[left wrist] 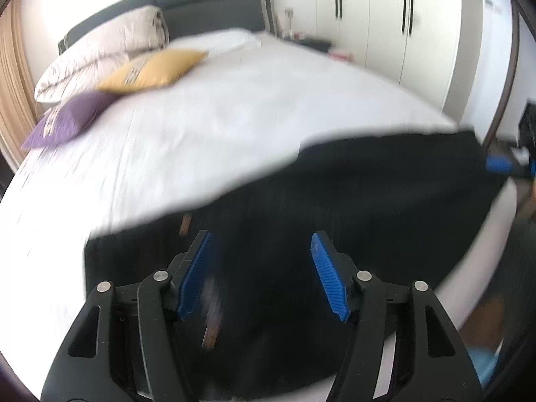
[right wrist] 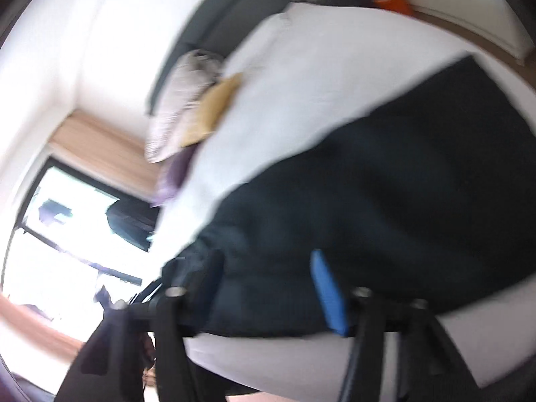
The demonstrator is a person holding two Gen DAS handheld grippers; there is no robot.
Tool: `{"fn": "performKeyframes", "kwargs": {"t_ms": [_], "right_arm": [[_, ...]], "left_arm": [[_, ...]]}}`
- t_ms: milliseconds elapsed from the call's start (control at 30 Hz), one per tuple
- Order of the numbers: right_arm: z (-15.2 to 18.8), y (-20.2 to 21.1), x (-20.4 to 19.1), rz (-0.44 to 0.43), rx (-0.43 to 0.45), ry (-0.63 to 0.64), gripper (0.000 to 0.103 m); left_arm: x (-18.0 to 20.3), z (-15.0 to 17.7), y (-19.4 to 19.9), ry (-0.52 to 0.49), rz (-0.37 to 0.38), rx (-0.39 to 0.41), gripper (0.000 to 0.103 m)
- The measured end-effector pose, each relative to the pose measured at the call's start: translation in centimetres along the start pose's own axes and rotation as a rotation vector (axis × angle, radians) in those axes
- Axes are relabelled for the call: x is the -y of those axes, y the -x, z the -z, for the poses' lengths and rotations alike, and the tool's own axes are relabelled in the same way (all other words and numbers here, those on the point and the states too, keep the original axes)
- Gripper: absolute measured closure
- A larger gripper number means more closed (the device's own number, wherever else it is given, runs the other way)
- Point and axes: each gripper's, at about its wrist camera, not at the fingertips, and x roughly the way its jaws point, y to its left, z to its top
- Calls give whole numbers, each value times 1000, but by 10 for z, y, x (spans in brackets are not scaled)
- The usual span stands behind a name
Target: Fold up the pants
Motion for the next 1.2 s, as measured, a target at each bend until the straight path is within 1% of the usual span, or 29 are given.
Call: {"fn": "performKeyframes", "kwargs": {"t_ms": [67,133,167,200,233,267,300,333,367,433,467,500,533,567,600,633,667,733,767,833,867,900,967,1000,1033,1100,1133,1167,1200], "right_arm": [[-1,-26,-6,-13,-34,-22,39],[-1,-51,-11,-42,-65,-13,38],[0,-57,-9,-54,-71,-8,35],[0,-66,-3,-36,-77,-15,35],[-1,-75,11,33,-83,-43,35],[1,-78,20,48,-81,-62,42],[2,-76,31,21,-70,-75,51],[4,-72,40,13,-59,-71,68],[9,-67,47,27,-54,-65,83],[13,-53,60,29,-34,-52,94],[16,-45,65,33,-26,-48,102],[17,-37,70,46,-17,-55,103],[19,-26,74,55,-5,-71,103],[20,-17,75,70,1,-85,101],[18,-15,70,95,5,-96,96],[16,-9,62,99,16,-86,77],[16,-7,53,82,26,-72,49],[11,-8,33,39,61,-39,24],[8,-17,24,4,60,-24,23],[4,-37,18,-43,26,-20,23],[3,-46,19,-40,7,-24,23],[4,-57,25,-6,-13,-36,24],[5,-53,35,-15,7,-29,39],[8,-45,41,-22,6,-31,44],[9,-35,49,-22,3,-43,51],[14,-7,65,-21,39,-59,56],[16,8,73,-9,66,-66,62],[18,23,81,9,92,-82,63],[22,43,93,31,122,-109,63]], "left_arm": [[17,-29,-20,-2,16,15,37],[32,-54,-52,-33,25,-24,37],[38,-60,-68,-56,31,-57,37],[44,-61,-87,-89,10,-110,37],[45,-58,-105,-111,-27,-164,37],[42,-47,-110,-108,-30,-199,37],[35,-37,-117,-92,-36,-227,37],[23,-18,-113,-60,-59,-234,37],[8,-4,-107,-11,-57,-225,37],[-27,14,-91,136,-38,-204,36],[-37,16,-81,160,-47,-206,37],[-47,18,-77,178,-34,-205,38],[-50,18,-75,169,-38,-209,37],[-48,19,-72,154,-96,-223,37],[-49,14,-71,153,-131,-236,37],[-47,7,-64,167,-125,-221,37],[-42,-4,-55,170,-98,-172,37],[-21,-23,-47,141,-57,-100,37],[-11,-35,-47,128,-15,-79,37],[16,-67,-64,85,78,-64,37],[18,-71,-85,51,109,-71,37],[30,-77,-102,20,117,-94,37],[41,-79,-143,0,93,-186,37],[40,-75,-160,4,67,-229,33],[35,-69,-172,37,77,-254,32],[24,-65,-171,94,82,-230,21],[22,-67,-170,110,69,-223,21],[22,-69,-169,114,61,-213,21],[22,-72,-157,112,40,-180,21]]}}
